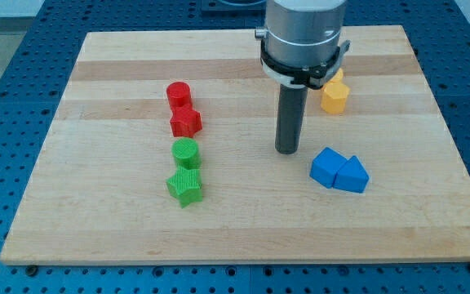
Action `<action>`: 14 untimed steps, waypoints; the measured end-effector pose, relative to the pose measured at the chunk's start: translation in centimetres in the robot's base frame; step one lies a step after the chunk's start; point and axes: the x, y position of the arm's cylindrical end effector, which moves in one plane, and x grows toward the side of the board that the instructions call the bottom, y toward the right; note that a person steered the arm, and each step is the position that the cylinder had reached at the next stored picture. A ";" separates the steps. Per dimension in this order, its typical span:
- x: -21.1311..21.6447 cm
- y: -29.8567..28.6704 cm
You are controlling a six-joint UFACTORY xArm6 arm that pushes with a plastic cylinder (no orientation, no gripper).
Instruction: Push the blue cube closer to the yellow hexagon
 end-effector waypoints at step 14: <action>2.9 10.7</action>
